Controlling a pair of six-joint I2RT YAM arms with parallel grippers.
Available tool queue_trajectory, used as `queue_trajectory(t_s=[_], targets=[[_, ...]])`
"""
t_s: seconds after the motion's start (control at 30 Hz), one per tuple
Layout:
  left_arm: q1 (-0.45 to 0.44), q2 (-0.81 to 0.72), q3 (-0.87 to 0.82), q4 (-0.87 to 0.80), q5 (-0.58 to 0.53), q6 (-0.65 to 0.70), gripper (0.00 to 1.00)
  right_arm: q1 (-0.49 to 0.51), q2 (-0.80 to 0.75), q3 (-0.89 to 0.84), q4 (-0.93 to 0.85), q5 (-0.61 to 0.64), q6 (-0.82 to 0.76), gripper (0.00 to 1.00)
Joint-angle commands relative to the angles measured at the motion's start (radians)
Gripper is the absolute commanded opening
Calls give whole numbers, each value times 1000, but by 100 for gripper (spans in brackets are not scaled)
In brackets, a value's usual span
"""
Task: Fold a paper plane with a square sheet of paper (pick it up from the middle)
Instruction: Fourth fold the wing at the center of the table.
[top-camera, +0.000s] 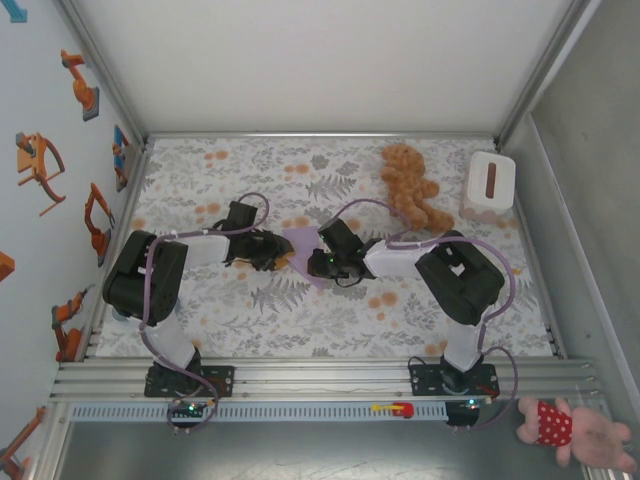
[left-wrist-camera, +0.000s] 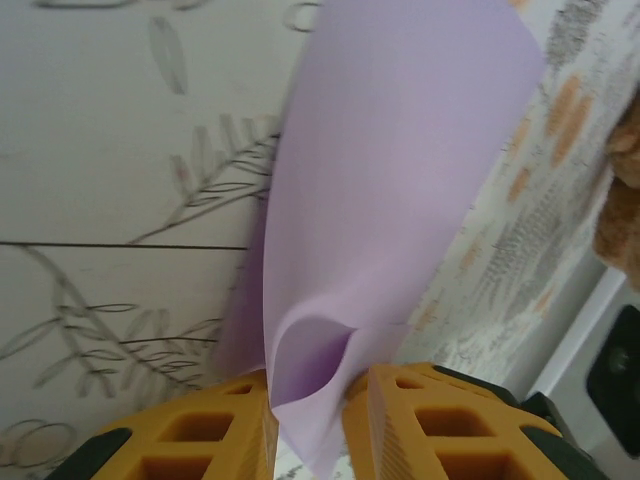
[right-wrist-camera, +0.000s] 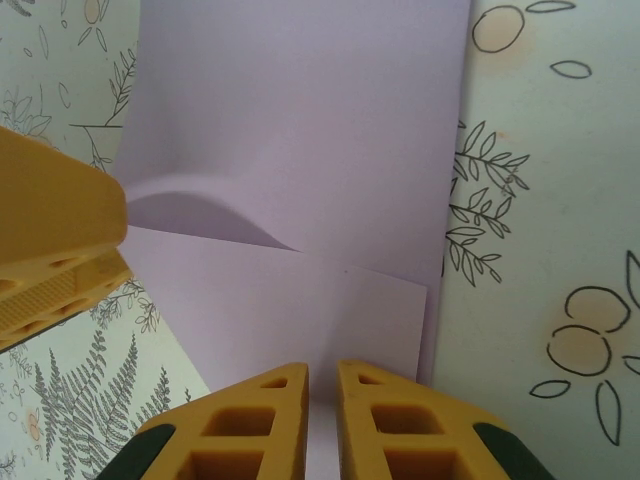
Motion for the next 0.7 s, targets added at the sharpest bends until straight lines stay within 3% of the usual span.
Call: queue_trajectory(t_s=[0.0, 0.3, 0.67], targets=[[-6, -5, 14, 56, 86, 42, 29, -8, 24, -4, -25, 11, 1, 15], [5, 14, 44, -59, 103, 205, 32, -10, 23, -5, -24, 11, -4, 14], [12, 85, 96, -89, 140, 242, 33, -12, 18, -11, -24, 12, -7, 14]])
